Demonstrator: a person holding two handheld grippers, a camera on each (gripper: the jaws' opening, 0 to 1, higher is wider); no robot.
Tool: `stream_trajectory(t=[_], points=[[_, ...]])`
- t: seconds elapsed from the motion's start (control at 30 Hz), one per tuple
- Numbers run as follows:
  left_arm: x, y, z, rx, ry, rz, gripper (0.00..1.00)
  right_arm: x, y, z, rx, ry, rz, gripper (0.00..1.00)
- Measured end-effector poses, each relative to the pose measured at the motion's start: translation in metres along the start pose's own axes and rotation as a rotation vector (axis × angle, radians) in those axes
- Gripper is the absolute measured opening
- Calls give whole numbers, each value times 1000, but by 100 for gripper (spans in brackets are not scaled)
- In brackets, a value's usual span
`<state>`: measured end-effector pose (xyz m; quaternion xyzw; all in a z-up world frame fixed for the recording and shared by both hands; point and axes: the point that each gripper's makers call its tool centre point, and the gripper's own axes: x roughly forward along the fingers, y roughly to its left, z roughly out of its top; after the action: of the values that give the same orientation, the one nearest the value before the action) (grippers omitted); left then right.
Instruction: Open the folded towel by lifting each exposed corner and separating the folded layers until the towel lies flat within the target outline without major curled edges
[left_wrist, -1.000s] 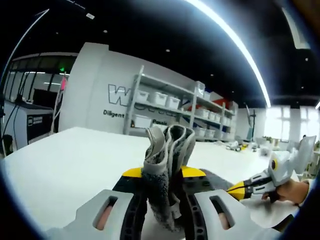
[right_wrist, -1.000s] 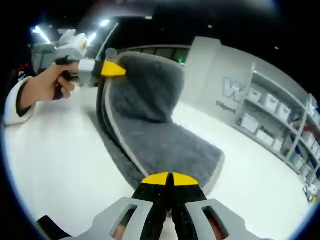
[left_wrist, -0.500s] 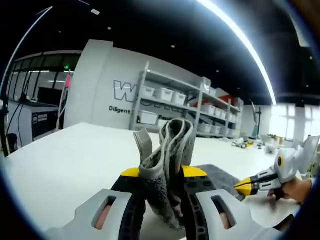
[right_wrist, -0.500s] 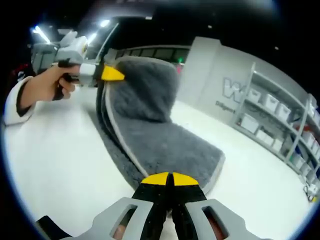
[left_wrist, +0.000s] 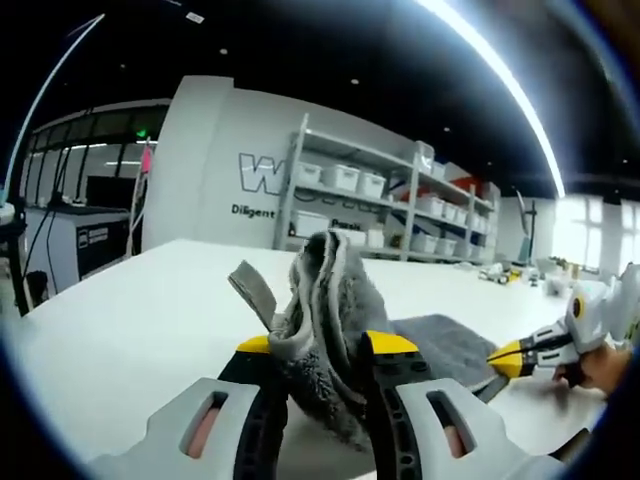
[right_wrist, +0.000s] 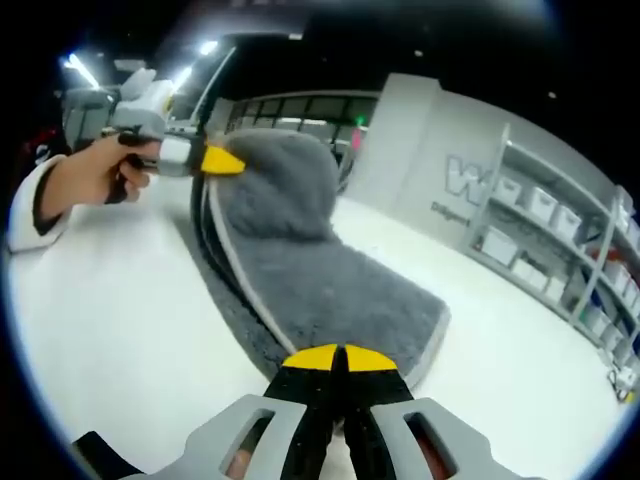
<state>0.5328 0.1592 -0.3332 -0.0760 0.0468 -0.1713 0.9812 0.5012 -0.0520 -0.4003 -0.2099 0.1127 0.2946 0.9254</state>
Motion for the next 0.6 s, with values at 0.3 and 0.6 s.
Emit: stream_trajectory(t=[0.3, 0.6], points=[[2, 9, -8, 15, 41, 31, 29, 0, 0, 0, -3, 0, 1, 0], [0, 20, -13, 29, 66, 74, 35, -1, -1, 1, 18, 1, -7, 0]])
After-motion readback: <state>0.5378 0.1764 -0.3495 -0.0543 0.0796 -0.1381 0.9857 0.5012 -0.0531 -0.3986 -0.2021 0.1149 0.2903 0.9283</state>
